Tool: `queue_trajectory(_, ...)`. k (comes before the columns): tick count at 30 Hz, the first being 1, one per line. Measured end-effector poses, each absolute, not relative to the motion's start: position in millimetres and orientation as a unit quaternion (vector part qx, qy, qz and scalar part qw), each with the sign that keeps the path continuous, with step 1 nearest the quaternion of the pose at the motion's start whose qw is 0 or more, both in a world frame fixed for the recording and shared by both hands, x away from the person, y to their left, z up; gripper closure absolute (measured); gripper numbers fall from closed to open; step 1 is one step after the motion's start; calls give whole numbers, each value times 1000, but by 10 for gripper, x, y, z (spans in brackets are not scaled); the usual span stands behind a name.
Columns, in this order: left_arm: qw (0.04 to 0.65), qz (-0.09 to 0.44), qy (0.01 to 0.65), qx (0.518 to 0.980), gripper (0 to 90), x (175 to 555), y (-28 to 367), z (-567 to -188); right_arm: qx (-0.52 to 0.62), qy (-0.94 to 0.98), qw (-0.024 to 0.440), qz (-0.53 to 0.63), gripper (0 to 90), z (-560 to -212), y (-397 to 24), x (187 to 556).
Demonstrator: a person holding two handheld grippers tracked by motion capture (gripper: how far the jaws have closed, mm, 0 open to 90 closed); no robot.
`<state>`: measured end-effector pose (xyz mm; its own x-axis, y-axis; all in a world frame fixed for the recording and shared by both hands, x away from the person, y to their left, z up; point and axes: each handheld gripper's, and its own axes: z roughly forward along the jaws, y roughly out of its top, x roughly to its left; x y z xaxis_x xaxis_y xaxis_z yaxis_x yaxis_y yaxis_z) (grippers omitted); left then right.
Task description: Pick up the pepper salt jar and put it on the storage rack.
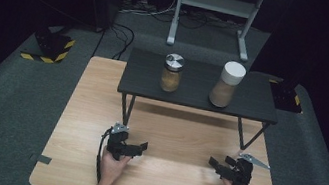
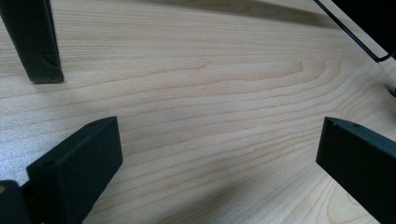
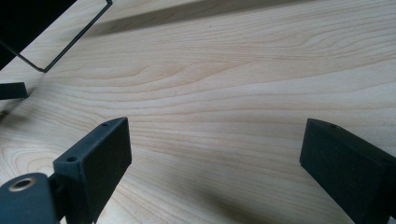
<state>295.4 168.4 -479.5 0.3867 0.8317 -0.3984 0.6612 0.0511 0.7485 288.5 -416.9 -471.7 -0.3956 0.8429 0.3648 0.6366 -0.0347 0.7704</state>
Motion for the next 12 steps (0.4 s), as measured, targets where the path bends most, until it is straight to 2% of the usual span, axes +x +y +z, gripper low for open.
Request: queue_trajectory(12, 476, 89, 545, 684, 5, 2960, 1686, -4794, 538, 687, 107, 477, 85, -4718, -4172, 2885)
